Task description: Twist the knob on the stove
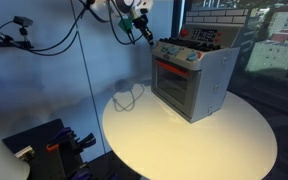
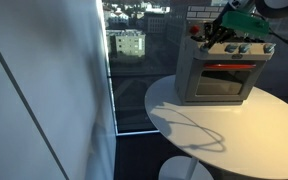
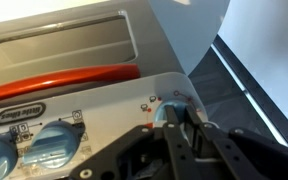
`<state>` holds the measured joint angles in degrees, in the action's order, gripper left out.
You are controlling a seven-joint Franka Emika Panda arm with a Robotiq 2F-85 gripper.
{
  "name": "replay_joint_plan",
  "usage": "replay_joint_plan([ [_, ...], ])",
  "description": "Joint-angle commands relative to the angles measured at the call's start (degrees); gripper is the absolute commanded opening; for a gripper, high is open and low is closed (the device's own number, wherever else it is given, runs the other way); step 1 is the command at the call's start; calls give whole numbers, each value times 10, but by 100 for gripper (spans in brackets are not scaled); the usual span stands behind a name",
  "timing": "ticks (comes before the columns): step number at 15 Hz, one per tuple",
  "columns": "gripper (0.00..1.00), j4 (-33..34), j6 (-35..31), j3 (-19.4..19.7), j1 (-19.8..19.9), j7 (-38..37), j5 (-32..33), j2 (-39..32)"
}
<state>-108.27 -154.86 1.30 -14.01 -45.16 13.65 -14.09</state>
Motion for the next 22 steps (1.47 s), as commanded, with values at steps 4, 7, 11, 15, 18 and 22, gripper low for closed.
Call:
replay_joint_plan([
  [4,6,-39,-82,-18,26,-12,-141,19],
  [7,6,-61,-126,-27,32,-5,-207,25],
  [11,5,-84,-179,-42,38,3,-274,30],
  [15,5,-98,-221,-58,44,8,-325,33],
  [18,5,-106,-251,-71,47,10,-357,33],
  [22,5,-112,-280,-109,75,21,-397,33],
])
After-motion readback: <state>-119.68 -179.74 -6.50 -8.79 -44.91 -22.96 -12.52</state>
